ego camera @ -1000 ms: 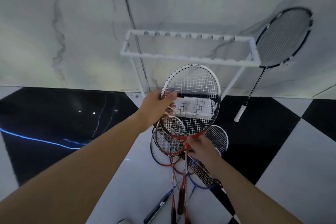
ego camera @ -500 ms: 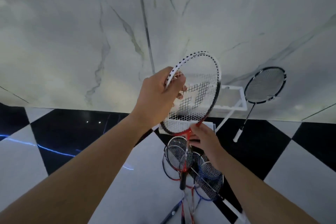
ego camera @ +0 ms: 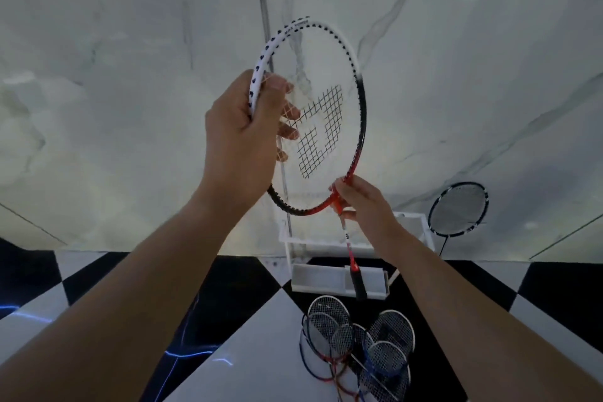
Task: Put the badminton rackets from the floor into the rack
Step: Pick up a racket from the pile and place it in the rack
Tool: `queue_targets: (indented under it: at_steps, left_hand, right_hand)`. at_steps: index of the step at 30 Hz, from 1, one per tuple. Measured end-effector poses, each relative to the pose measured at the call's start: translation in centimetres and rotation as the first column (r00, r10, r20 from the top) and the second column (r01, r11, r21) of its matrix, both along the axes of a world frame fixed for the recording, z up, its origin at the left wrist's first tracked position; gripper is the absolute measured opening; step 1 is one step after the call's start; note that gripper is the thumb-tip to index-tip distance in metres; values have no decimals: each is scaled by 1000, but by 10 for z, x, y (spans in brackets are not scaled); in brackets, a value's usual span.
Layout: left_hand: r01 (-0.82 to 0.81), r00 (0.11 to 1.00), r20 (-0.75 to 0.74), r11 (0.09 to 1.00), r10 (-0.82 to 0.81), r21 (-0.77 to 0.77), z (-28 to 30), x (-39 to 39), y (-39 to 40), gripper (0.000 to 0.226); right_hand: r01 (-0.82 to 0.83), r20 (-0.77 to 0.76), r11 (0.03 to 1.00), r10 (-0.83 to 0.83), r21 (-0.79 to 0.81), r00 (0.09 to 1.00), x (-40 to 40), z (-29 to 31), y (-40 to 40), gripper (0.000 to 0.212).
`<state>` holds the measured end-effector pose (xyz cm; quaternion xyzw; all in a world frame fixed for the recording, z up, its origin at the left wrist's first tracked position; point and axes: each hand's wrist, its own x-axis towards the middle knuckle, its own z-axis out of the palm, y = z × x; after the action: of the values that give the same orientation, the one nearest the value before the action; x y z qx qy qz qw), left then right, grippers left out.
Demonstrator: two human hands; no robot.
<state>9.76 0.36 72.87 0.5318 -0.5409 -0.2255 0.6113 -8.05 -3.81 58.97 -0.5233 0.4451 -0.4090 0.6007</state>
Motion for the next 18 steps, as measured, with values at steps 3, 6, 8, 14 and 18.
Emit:
queue_targets:
  at_steps: [3,6,8,14,18]
  left_hand:
    - [-59,998,-36,998,58,-20,15,-2,0,24]
    - [-99,992,-78,995,97,-30,25,-11,1,24]
    - [-125,988,-100,992,121,-33,31,-18,4,24]
    - [-143,989,-43,990,143,-4,34,-28,2,28]
    - [-148,987,69,988,144,49,16,-25,-19,27]
  right_hand:
    - [-6,2,1000,6,-15,1000,0,23,-13,20]
    - [-20,-13,999,20,-45,1000,-7,40,-27,19]
    - [-44,-43,997,42,-56,998,-13,51,-36,18]
    - [-158,-204,987,151,-21,967,-17,70,-66,35]
    - [-102,-328,992,122,78,937,-2,55,-86,41]
